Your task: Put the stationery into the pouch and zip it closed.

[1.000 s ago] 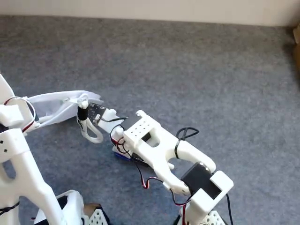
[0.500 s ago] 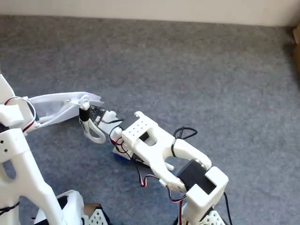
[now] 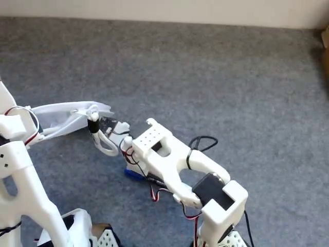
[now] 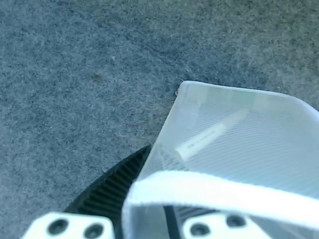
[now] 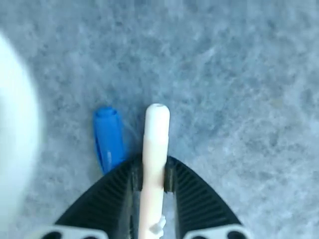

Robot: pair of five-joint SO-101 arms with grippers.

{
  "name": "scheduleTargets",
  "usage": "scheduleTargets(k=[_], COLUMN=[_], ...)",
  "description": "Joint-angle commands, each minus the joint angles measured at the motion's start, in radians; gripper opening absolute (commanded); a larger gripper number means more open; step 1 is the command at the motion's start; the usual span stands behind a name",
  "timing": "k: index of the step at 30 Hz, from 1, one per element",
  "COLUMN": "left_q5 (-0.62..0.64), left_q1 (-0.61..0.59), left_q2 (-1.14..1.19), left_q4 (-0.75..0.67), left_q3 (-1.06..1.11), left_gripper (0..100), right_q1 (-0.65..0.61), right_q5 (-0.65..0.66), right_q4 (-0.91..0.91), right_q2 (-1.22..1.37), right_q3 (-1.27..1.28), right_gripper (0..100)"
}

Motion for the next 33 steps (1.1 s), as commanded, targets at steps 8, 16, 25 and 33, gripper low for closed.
scheduleTargets(k=[8,16,25,33], left_q5=[0.009,0.008,0.011,0.011], left_q1=[-0.013,-0.013,-0.013,-0.013], left_q2=[0.033,0.033,0.033,0.033], left_q4=[-0.017,-0.017,-0.017,-0.017], left_q3=[0.044,0.044,0.042,0.042], left_gripper=[1,1,1,1], right_q1=[0.021,0.021,0.016,0.015], right_q5=[0.006,0.005,0.006,0.006], right_q4=[0.147,0.142,-0.038,-0.104], right_q2=[-0.010,-0.232,-0.550,-0.691], right_q3=[-0.130,-0.077,0.199,0.297], right_gripper=[0.5,0.5,0.5,0.5])
